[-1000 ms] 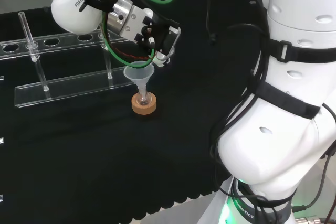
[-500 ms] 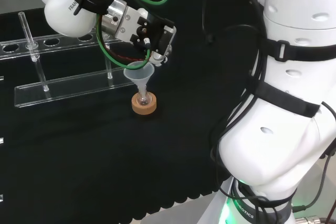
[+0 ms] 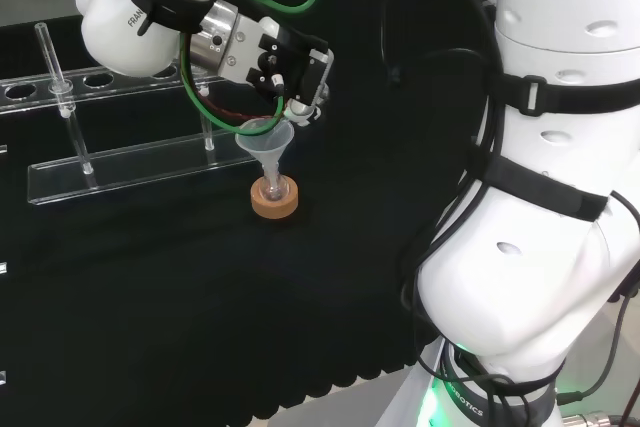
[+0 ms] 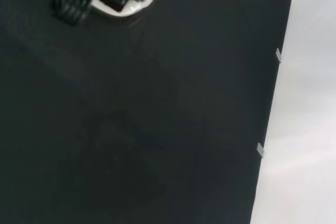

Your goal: Pour all the NaCl from the weighing funnel into the round-bottom flask.

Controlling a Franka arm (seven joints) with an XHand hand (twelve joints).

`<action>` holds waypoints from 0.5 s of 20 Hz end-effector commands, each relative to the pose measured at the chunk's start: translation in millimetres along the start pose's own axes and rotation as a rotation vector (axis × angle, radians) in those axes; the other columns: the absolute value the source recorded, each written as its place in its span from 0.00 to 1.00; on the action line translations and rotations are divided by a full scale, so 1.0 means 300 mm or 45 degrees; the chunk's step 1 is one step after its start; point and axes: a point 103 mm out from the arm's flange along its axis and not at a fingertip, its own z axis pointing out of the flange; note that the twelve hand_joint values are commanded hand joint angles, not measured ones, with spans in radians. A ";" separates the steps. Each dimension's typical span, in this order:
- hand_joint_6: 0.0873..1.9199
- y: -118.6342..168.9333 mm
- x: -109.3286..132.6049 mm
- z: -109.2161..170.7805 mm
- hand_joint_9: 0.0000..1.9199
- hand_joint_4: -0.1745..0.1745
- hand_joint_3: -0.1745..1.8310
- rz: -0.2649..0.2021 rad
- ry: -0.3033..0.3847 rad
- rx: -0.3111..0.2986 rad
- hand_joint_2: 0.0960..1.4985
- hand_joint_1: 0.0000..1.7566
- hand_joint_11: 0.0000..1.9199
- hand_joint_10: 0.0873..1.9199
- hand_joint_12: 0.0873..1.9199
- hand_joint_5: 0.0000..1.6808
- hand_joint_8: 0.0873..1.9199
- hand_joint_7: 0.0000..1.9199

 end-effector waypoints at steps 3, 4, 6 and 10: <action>0.26 -0.001 0.001 -0.014 0.66 1.00 0.38 0.009 -0.048 -0.003 0.41 0.64 0.56 0.01 0.42 0.79 0.32 0.44; 0.26 0.000 0.002 -0.014 0.66 1.00 0.38 0.009 -0.054 -0.003 0.41 0.64 0.56 0.01 0.42 0.79 0.32 0.44; 0.26 0.001 0.003 -0.013 0.66 1.00 0.38 0.010 -0.063 -0.002 0.41 0.64 0.56 0.01 0.42 0.79 0.32 0.43; 0.26 0.003 0.004 -0.012 0.66 1.00 0.38 0.011 -0.077 0.001 0.41 0.64 0.56 0.01 0.42 0.79 0.32 0.43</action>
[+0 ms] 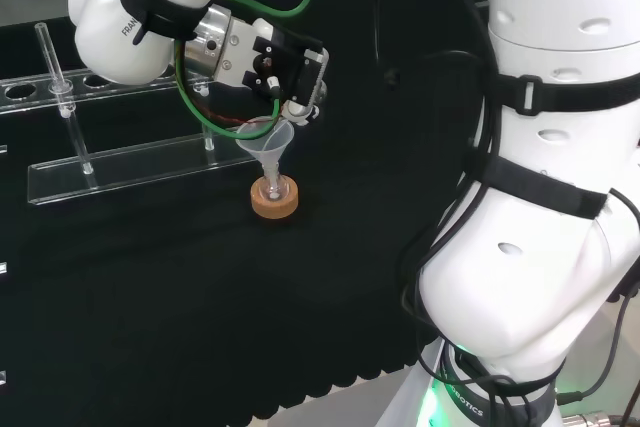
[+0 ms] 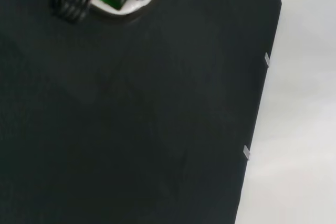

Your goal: Pour all the NaCl from the weighing funnel into the round-bottom flask.

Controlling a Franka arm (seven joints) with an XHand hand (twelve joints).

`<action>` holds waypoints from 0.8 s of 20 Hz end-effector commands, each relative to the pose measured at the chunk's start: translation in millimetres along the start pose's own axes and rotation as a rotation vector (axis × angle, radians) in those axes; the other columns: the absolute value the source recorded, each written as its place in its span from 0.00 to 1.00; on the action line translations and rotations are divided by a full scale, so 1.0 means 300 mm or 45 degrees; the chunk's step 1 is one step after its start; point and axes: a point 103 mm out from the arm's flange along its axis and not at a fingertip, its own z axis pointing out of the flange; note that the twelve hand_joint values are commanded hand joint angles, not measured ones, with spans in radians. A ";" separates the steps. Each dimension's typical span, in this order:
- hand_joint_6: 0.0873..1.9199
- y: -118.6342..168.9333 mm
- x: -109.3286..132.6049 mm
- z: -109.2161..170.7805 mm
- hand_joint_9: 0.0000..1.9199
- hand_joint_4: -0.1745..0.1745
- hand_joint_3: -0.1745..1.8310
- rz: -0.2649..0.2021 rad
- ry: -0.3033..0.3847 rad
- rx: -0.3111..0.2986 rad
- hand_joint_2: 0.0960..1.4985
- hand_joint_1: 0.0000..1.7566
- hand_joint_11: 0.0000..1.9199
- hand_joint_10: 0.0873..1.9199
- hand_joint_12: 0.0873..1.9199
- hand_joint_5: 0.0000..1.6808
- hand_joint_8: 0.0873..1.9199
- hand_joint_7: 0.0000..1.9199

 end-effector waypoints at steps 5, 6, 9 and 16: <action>0.26 0.001 -0.009 0.002 0.66 1.00 0.38 0.002 -0.038 0.001 0.41 0.64 0.56 0.01 0.42 0.79 0.32 0.43; 0.26 0.001 -0.005 -0.004 0.66 1.00 0.38 0.003 -0.051 -0.001 0.41 0.64 0.56 0.01 0.42 0.79 0.32 0.43; 0.26 -0.001 0.001 -0.017 0.66 1.00 0.38 0.004 -0.092 -0.009 0.41 0.64 0.55 0.01 0.42 0.79 0.32 0.43; 0.26 -0.004 0.004 -0.022 0.65 1.00 0.38 0.010 -0.133 -0.011 0.41 0.64 0.55 0.01 0.42 0.79 0.33 0.43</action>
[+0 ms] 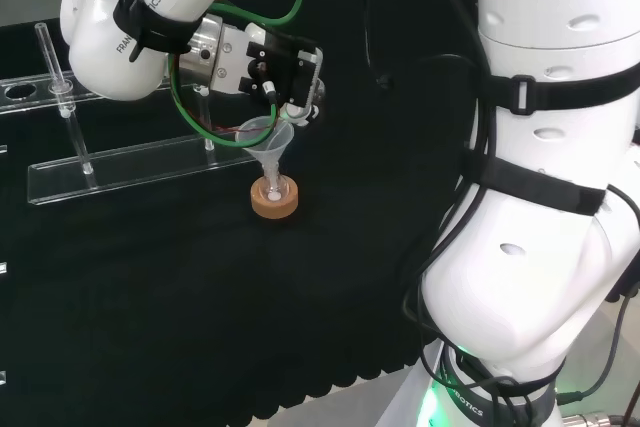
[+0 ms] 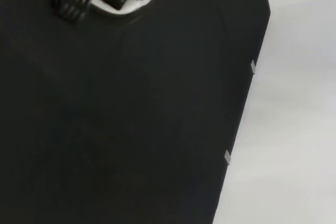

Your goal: Pour all the NaCl from the weighing funnel into the round-bottom flask.

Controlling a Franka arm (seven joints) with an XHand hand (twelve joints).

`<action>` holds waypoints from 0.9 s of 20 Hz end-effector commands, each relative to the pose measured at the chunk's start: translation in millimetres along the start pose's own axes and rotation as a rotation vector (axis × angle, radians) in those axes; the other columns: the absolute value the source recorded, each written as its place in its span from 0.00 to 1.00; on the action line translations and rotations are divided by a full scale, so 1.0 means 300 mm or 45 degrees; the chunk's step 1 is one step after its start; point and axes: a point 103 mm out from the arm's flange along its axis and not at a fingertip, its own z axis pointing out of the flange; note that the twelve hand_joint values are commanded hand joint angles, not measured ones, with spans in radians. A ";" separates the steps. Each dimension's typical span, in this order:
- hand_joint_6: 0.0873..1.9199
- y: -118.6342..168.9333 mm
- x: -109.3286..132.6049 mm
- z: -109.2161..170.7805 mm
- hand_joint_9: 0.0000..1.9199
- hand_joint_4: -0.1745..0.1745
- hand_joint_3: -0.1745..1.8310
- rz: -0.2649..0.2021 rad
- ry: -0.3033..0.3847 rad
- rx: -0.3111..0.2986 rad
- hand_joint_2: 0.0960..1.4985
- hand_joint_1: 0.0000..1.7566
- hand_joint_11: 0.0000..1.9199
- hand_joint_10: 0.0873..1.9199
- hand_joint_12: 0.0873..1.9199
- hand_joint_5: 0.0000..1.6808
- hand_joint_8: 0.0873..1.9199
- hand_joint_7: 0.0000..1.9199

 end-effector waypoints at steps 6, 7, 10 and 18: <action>0.26 -0.013 -0.009 -0.016 0.65 1.00 0.38 0.021 -0.052 -0.008 0.41 0.64 0.55 0.01 0.42 0.79 0.33 0.43; 0.26 -0.014 -0.008 -0.018 0.65 1.00 0.38 0.023 -0.056 -0.010 0.41 0.64 0.55 0.01 0.42 0.79 0.33 0.43; 0.26 -0.015 -0.007 -0.020 0.65 1.00 0.38 0.025 -0.063 -0.013 0.41 0.64 0.55 0.01 0.42 0.79 0.33 0.43; 0.26 -0.017 -0.006 -0.034 0.65 1.00 0.38 0.029 -0.097 -0.021 0.41 0.64 0.55 0.00 0.42 0.78 0.33 0.43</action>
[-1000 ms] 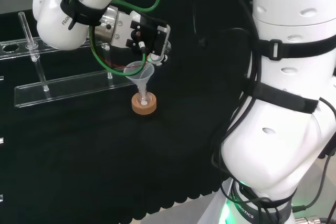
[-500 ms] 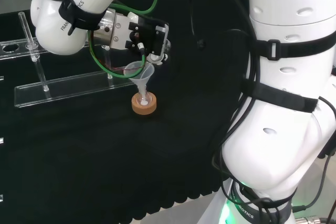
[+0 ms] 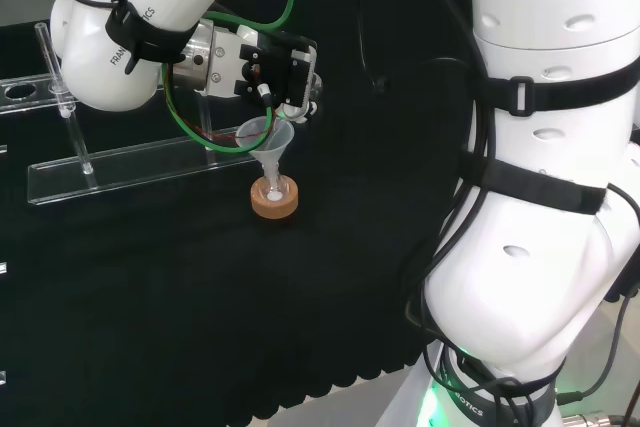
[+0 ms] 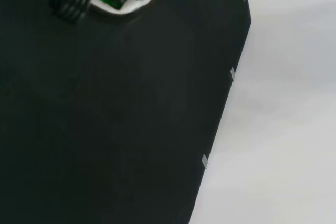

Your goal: Pour all the NaCl from the weighing funnel into the round-bottom flask.

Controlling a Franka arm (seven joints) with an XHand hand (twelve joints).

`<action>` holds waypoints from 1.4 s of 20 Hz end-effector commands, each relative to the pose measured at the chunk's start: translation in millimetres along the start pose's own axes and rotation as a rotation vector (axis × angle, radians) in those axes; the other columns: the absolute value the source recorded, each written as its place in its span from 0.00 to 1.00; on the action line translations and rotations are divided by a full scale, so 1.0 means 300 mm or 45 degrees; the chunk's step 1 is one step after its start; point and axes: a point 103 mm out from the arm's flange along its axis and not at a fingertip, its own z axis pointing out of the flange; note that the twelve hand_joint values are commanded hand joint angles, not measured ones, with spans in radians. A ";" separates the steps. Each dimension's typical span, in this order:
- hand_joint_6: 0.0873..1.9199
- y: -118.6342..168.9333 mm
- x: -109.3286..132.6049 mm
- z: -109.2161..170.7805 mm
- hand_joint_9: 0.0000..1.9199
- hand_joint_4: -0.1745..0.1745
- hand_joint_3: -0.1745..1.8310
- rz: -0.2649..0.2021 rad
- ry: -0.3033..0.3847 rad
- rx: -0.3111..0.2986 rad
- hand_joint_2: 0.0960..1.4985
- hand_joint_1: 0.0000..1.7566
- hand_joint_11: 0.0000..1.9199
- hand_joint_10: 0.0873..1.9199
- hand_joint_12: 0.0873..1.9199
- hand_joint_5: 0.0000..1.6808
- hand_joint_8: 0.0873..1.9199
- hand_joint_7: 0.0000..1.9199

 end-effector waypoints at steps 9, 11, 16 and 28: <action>0.26 -0.005 0.017 -0.032 0.65 1.00 0.38 0.003 -0.071 -0.003 0.41 0.64 0.55 0.00 0.42 0.78 0.33 0.43; 0.26 -0.007 0.020 -0.038 0.65 1.00 0.38 0.009 -0.110 -0.006 0.41 0.64 0.55 0.00 0.42 0.78 0.33 0.43; 0.26 -0.011 0.024 -0.049 0.65 1.00 0.38 0.018 -0.142 -0.011 0.41 0.64 0.55 0.00 0.42 0.78 0.33 0.43; 0.26 -0.008 0.030 -0.050 0.65 1.00 0.38 0.016 -0.178 -0.014 0.41 0.64 0.55 0.00 0.42 0.78 0.33 0.43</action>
